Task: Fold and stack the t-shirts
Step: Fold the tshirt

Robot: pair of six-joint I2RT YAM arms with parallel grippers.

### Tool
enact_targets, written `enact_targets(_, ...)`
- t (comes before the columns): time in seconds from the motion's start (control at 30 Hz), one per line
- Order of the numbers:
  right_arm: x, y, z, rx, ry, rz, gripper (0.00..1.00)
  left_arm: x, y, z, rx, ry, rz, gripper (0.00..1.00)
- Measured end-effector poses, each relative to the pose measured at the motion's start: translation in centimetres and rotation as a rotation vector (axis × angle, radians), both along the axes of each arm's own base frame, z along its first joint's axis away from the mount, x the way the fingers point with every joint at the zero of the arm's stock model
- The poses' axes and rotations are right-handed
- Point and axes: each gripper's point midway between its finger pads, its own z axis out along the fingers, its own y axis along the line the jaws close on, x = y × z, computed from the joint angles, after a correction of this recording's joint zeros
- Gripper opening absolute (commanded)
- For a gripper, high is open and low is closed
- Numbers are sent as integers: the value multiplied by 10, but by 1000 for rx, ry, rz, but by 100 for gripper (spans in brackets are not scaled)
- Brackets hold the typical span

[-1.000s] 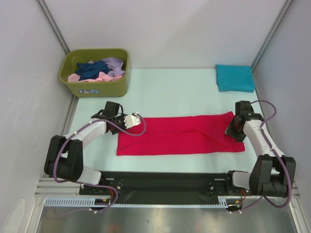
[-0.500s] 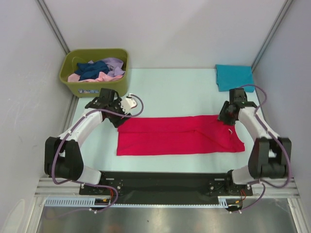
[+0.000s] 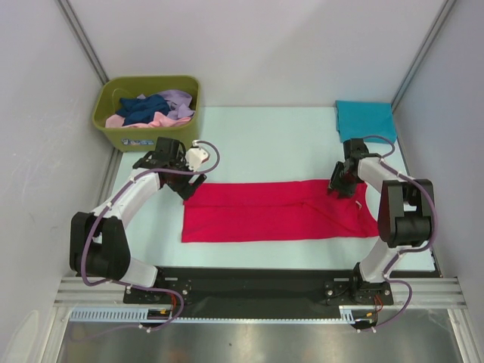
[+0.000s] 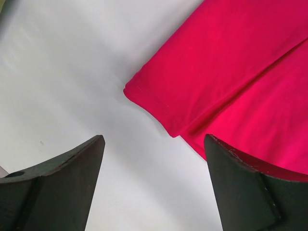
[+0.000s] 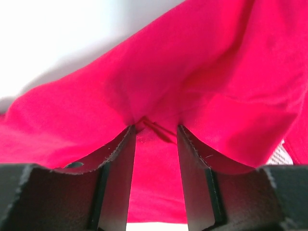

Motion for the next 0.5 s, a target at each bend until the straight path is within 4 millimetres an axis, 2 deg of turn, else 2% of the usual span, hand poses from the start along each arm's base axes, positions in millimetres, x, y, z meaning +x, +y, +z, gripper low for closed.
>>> enact_targets(0.03, 0, 0, -3, -2, 8, 1, 41, 0, 0, 0, 0, 0, 3, 90)
enact_targets(0.13, 1, -1, -10, -6, 18, 13, 14, 0, 0, 0, -6, 4, 15, 90)
enact_targets(0.23, 3, 2, -10, -5, 17, 21, 2, -1, 0, 0, -9, 5, 19, 90)
enact_targets(0.37, 1, 3, -8, -27, 17, 24, 0, -1, 0, 0, -10, 5, 22, 90)
enact_targets(0.5, -7, 8, 5, -53, 1, 26, 0, -1, 0, 0, -10, 5, 22, 90)
